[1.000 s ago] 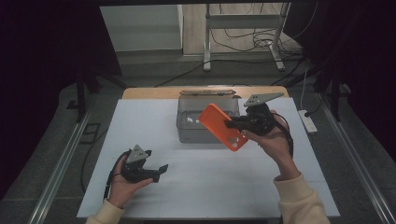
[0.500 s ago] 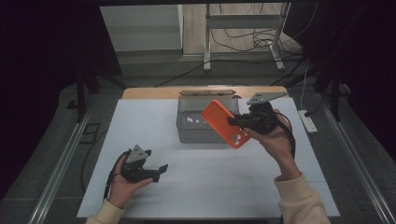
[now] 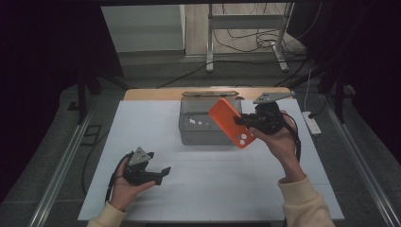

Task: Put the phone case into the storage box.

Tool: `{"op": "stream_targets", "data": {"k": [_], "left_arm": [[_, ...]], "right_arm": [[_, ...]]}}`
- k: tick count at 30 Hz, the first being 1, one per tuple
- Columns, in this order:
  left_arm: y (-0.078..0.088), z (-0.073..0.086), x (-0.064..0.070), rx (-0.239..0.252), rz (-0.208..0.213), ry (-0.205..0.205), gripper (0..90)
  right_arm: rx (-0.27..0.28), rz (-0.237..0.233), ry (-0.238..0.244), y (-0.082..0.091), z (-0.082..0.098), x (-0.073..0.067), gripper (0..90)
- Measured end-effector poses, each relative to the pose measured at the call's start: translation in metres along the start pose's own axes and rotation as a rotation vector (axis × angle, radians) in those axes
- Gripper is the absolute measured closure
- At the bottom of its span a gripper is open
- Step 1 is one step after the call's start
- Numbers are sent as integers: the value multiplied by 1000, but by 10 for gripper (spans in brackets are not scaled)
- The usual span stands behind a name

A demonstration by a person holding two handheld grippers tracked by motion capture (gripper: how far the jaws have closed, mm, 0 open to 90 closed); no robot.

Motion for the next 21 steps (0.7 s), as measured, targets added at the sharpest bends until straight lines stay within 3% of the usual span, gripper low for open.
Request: {"op": "stream_targets", "data": {"k": [11,14,21], "left_arm": [[2,-3,1,9,-10,-5,119],[1,-3,2,7,5,-2,118],[2,-3,0,5,11,-4,119]], "right_arm": [[4,41,-57,-2,-2,6,801],[-3,40,-70,-7,-4,8,801],[-17,100,-91,-9,-17,18,802]]}}
Point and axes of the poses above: each handheld gripper's, and its own axes: y roughly backward along the jaws, z roughly out of its underside, x roughly to its right, the point moved 5 cm from there along -y, roughly forward along the jaws, and after that the axes turned 6 degrees about z, right-handed, at the moved point
